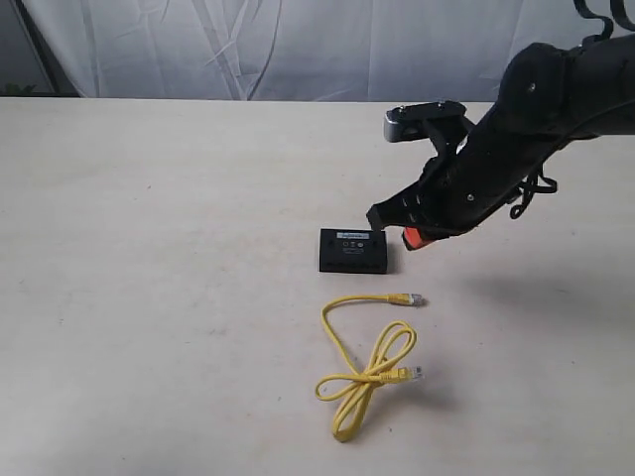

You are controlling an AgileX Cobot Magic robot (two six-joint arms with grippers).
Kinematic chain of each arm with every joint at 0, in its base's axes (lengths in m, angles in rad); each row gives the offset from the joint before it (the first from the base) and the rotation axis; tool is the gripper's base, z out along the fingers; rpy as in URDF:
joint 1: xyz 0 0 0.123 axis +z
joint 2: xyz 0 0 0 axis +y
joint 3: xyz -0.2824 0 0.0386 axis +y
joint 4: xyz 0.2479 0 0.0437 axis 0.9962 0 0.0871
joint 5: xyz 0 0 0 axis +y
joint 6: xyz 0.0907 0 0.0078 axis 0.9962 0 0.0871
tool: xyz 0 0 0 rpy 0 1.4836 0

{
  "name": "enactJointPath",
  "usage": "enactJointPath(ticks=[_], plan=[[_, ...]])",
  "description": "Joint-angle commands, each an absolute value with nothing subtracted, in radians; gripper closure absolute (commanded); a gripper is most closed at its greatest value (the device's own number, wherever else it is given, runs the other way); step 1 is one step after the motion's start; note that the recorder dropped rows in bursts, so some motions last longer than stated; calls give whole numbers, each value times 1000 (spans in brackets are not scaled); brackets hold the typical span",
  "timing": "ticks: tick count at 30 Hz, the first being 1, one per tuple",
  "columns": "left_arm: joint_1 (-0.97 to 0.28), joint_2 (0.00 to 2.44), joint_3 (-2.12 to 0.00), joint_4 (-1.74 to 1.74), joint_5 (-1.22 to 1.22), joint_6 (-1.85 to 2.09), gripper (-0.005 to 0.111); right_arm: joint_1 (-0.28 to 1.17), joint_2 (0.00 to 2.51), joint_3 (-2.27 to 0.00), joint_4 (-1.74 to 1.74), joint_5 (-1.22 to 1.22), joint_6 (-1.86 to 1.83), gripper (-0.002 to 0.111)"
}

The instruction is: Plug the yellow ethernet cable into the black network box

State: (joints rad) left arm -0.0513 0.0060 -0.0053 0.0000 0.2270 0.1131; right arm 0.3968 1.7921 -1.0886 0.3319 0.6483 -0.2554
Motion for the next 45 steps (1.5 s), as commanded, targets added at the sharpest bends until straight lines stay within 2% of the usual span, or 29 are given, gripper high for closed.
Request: enactJointPath(ticks=[1, 14, 19, 30, 38, 45], plan=[[-49, 0, 0, 0, 216, 112, 107, 403, 1841, -1114, 433, 570, -345, 109], [-49, 0, 0, 0, 216, 112, 107, 523, 2064, -1436, 462, 671, -348, 109], [-49, 0, 0, 0, 216, 112, 107, 542, 2141, -1481, 450, 679, -348, 109], [-49, 0, 0, 0, 216, 112, 107, 449, 2171, -1481, 153, 749, -100, 109], [-49, 0, 0, 0, 216, 112, 107, 369, 2168, -1481, 99, 842, -44, 109], [-49, 0, 0, 0, 216, 112, 107, 345, 2104, -1481, 73, 805, -43, 109]])
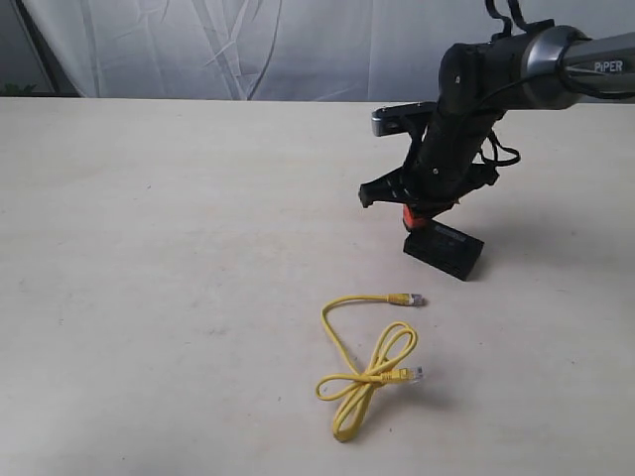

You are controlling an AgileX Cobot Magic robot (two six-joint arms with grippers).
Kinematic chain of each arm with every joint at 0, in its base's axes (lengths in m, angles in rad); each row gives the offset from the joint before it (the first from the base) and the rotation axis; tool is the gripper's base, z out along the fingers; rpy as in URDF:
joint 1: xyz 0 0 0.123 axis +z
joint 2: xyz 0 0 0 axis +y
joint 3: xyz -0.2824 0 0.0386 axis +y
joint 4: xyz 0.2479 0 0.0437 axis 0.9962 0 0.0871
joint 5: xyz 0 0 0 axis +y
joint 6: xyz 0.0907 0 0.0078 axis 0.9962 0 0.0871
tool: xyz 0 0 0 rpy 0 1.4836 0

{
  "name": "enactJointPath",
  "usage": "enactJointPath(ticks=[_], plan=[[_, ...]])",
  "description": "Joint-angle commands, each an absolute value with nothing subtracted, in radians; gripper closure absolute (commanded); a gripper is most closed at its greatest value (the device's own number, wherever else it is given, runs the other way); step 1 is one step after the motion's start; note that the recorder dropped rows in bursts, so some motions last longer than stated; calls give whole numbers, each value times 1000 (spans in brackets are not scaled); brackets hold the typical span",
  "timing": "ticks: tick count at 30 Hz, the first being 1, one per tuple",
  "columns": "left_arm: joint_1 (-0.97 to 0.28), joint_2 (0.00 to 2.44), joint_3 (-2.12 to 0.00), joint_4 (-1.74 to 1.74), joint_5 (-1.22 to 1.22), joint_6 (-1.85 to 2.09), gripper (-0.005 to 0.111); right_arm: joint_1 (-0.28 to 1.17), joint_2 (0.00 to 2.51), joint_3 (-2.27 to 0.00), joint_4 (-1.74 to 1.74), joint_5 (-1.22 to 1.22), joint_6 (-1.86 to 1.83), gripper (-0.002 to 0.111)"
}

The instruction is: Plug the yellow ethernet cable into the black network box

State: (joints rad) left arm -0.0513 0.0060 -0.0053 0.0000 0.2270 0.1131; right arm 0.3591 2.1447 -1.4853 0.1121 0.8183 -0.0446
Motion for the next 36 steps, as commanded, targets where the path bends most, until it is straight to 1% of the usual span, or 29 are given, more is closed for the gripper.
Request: enactJointPath(ticks=[1, 11, 21, 30, 36], plan=[[-49, 0, 0, 0, 216, 112, 107, 339, 2096, -1481, 73, 798, -43, 109], [-49, 0, 0, 0, 216, 112, 107, 295, 2087, -1479, -12, 779, -14, 109], [-49, 0, 0, 0, 216, 112, 107, 294, 2118, -1477, 61, 730, -95, 109], [-49, 0, 0, 0, 216, 112, 107, 294, 2155, -1477, 72, 757, -120, 109], [-49, 0, 0, 0, 216, 112, 107, 292, 2155, -1477, 72, 842, -144, 109]])
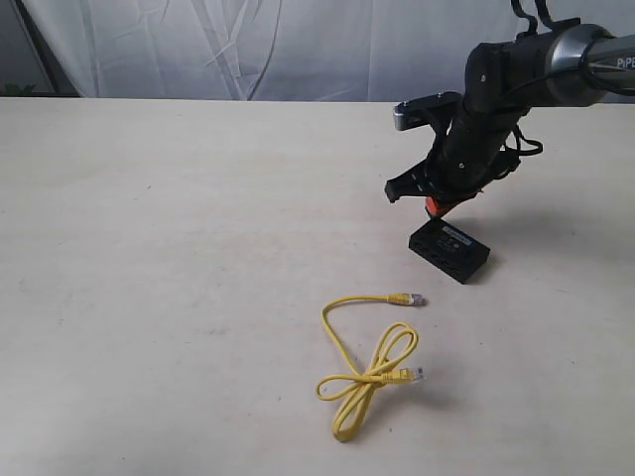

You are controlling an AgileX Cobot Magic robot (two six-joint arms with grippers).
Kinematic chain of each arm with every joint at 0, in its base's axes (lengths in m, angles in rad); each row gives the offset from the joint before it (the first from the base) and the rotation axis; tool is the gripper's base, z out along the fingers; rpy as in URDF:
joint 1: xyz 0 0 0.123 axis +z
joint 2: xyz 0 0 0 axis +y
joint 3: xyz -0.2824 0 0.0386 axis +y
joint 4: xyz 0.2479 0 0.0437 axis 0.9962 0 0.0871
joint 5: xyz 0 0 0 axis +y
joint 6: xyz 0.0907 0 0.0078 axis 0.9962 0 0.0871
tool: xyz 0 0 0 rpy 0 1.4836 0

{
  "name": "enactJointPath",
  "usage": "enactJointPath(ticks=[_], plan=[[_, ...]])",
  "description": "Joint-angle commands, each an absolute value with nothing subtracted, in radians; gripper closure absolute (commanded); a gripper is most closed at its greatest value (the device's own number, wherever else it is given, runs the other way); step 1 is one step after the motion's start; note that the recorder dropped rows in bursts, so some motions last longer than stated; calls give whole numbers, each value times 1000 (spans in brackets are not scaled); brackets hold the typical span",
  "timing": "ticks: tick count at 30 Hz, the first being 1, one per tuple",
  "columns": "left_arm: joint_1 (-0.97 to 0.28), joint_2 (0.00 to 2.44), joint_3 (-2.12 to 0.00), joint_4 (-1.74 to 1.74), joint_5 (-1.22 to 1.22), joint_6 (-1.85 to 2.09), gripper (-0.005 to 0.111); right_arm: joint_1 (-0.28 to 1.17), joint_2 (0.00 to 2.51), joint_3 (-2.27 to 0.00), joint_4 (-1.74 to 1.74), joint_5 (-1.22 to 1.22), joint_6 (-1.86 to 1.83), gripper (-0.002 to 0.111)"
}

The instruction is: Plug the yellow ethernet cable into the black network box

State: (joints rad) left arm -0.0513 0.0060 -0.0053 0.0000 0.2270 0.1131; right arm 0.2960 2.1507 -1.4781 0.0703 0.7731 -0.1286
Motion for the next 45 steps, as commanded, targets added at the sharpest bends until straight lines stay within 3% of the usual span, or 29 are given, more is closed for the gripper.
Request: enactJointPath(ticks=[1, 13, 31, 35, 42, 45], plan=[[-49, 0, 0, 0, 216, 112, 107, 292, 2155, -1477, 72, 858, -144, 109], [-49, 0, 0, 0, 216, 112, 107, 292, 2155, -1477, 65, 985, -75, 109], [-49, 0, 0, 0, 216, 112, 107, 285, 1937, -1418, 59, 925, -42, 109], [-49, 0, 0, 0, 216, 112, 107, 227, 1883, -1314, 166, 864, -66, 109], [-49, 0, 0, 0, 216, 112, 107, -15, 1848, -1159, 681, 904, -503, 109], [-49, 0, 0, 0, 216, 112, 107, -71, 1848, -1112, 712, 937, -593, 109]])
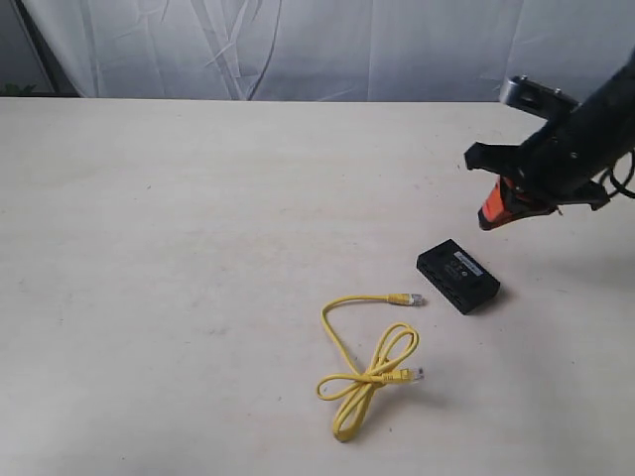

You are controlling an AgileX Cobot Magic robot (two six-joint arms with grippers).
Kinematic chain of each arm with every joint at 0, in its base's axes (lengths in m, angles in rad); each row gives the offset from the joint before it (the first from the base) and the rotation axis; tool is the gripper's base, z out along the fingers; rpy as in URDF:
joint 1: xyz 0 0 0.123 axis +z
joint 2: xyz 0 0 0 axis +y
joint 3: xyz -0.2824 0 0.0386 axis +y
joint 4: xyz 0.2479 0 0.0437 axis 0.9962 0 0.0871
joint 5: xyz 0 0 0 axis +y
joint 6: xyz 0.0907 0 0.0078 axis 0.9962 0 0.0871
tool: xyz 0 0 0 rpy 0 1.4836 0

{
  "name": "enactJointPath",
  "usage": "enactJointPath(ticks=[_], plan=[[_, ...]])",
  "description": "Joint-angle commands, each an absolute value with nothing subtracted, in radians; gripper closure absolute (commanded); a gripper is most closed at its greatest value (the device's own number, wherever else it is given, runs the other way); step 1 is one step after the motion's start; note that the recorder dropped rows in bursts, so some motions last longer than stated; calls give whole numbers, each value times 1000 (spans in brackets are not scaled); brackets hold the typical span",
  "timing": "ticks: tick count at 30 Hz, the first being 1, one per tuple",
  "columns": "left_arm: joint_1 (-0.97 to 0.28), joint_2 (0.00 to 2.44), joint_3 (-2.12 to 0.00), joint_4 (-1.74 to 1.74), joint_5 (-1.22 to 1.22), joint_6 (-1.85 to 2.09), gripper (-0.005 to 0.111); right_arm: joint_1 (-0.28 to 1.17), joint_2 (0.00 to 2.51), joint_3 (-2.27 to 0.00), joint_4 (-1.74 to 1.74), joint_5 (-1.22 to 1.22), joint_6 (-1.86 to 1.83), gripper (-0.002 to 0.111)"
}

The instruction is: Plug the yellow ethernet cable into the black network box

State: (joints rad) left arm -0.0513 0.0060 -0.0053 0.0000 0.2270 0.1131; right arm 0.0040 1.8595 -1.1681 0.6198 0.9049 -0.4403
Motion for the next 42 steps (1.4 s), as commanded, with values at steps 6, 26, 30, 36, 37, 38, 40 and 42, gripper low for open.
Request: enactJointPath(ticks=[6, 26, 30, 36, 37, 38, 40, 42], plan=[[-49, 0, 0, 0, 216, 112, 107, -59, 1848, -1037, 735, 822, -598, 109], [-49, 0, 0, 0, 216, 112, 107, 20, 1901, -1035, 744, 776, -613, 109], [-49, 0, 0, 0, 216, 112, 107, 20, 1901, -1035, 746, 776, -611, 109], [-49, 0, 0, 0, 216, 112, 107, 20, 1901, -1035, 746, 775, -611, 109], [-49, 0, 0, 0, 216, 112, 107, 20, 1901, -1035, 746, 775, -611, 109], [-49, 0, 0, 0, 216, 112, 107, 20, 1901, -1035, 746, 775, -611, 109], [-49, 0, 0, 0, 216, 112, 107, 20, 1901, -1035, 746, 775, -611, 109], [-49, 0, 0, 0, 216, 112, 107, 20, 1901, -1035, 746, 775, -611, 109]])
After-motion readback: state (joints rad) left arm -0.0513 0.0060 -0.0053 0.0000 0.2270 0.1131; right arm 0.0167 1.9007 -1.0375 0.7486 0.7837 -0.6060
